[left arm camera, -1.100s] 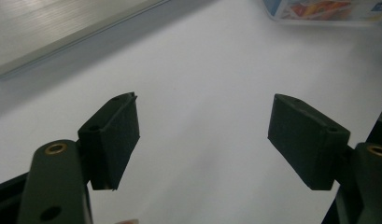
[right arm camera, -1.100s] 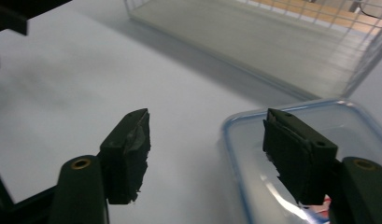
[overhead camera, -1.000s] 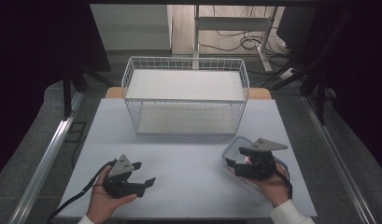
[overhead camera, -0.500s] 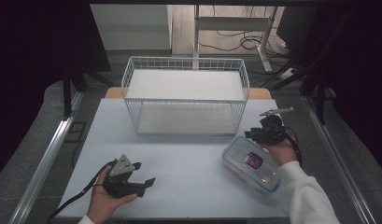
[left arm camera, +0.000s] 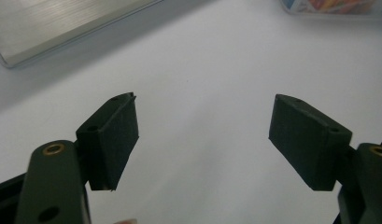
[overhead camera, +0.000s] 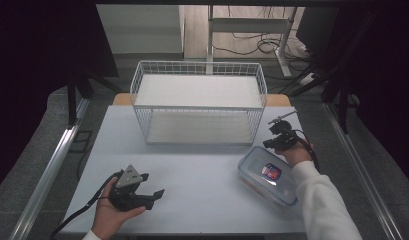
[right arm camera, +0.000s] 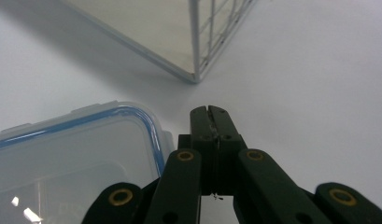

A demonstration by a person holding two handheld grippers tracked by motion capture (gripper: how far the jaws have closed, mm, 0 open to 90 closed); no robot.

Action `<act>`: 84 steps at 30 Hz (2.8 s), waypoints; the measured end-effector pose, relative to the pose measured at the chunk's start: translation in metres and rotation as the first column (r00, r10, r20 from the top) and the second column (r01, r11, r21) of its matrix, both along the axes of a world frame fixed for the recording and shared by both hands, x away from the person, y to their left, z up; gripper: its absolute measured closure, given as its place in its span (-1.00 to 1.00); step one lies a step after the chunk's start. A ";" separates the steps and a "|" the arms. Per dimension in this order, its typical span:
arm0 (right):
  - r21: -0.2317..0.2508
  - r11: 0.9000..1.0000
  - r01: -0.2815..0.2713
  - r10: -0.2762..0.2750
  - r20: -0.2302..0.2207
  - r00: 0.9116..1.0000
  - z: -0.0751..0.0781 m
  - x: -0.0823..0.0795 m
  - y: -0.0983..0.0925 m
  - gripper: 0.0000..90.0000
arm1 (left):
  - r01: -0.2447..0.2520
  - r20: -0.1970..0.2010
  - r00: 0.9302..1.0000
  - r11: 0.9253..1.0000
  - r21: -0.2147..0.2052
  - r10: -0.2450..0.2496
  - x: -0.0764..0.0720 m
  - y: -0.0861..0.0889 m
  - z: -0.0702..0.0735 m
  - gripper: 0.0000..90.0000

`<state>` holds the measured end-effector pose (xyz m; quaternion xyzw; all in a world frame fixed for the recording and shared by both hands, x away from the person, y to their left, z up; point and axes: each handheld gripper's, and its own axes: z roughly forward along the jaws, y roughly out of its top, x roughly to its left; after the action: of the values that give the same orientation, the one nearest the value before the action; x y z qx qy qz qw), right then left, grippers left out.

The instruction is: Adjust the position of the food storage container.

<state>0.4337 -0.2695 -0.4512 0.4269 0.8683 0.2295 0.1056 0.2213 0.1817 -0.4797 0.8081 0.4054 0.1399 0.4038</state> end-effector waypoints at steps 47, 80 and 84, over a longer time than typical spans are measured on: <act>-0.014 0.969 0.246 -0.244 0.086 0.966 -0.004 -0.154 -0.092 0.98 | -0.019 -0.061 0.998 0.999 -0.044 0.017 0.005 0.007 -0.003 -0.47; -0.056 0.998 -0.001 0.006 0.082 0.997 -0.021 -0.110 0.008 0.98 | -0.042 -0.041 0.998 0.999 -0.018 0.041 0.006 0.012 -0.001 -0.47; -0.057 0.998 -0.031 0.035 0.086 0.996 -0.023 -0.105 0.024 0.98 | -0.038 -0.042 0.998 0.999 -0.015 0.037 0.006 0.012 -0.001 -0.47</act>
<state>0.3287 -0.2450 -0.4739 0.3990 0.8758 0.2254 0.1515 0.2278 0.1936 -0.4807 0.8000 0.4300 0.1273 0.3987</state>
